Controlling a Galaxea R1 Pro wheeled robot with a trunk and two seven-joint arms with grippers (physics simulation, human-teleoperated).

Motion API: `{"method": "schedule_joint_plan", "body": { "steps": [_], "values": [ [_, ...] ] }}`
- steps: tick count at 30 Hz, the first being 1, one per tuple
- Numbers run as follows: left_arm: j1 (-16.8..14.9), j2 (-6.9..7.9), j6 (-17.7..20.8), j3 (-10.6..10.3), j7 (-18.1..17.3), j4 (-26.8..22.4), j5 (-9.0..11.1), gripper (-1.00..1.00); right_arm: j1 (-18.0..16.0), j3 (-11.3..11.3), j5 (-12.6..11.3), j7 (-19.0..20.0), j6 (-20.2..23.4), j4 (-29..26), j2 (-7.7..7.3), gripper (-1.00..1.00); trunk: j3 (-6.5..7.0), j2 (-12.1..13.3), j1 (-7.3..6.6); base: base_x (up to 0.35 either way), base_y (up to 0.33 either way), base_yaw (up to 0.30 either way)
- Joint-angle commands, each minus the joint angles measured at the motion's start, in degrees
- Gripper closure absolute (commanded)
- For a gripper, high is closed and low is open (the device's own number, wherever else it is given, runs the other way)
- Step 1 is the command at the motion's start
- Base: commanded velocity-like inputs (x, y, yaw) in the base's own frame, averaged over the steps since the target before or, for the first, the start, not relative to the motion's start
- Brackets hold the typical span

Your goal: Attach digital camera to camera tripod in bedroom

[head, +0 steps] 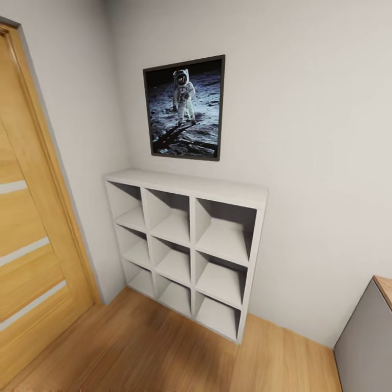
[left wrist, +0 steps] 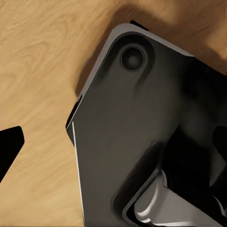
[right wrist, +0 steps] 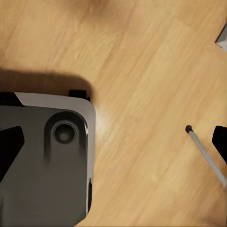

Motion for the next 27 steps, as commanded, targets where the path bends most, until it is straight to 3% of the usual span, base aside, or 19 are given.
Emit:
{"method": "schedule_joint_plan", "body": {
  "steps": [1,5,10,16,27],
  "values": [
    [0.01,-0.02,-0.39,0.07,0.24,-0.14,0.18,-1.00,-0.08,0.07,0.34,-0.22,-0.19,0.19,0.00,-1.00,-0.10,-0.11,0.03,0.000,0.000,0.300],
    [0.01,-0.02,-4.50,0.04,0.35,-0.02,0.70,-1.00,-0.08,0.00,0.23,-0.23,0.20,0.36,-0.05,-1.00,-0.02,-0.11,0.03,0.000,0.000,0.300],
    [0.01,-0.02,-6.76,0.11,0.42,0.75,0.86,-1.00,-0.08,-0.02,0.27,-0.21,0.38,0.41,-0.11,-1.00,0.09,-0.11,0.03,0.000,0.000,0.300],
    [0.01,0.03,-6.86,0.13,0.33,1.44,0.90,-1.00,-0.08,-0.02,0.28,-0.23,0.26,0.42,-0.04,-1.00,0.21,-0.11,0.03,0.114,0.000,0.300],
    [0.01,0.10,-4.43,0.04,-0.29,2.02,0.53,-1.00,-0.08,-0.02,0.28,-0.24,-0.28,0.42,0.01,-1.00,0.44,-0.11,0.03,0.296,0.000,0.300]
  ]
}}
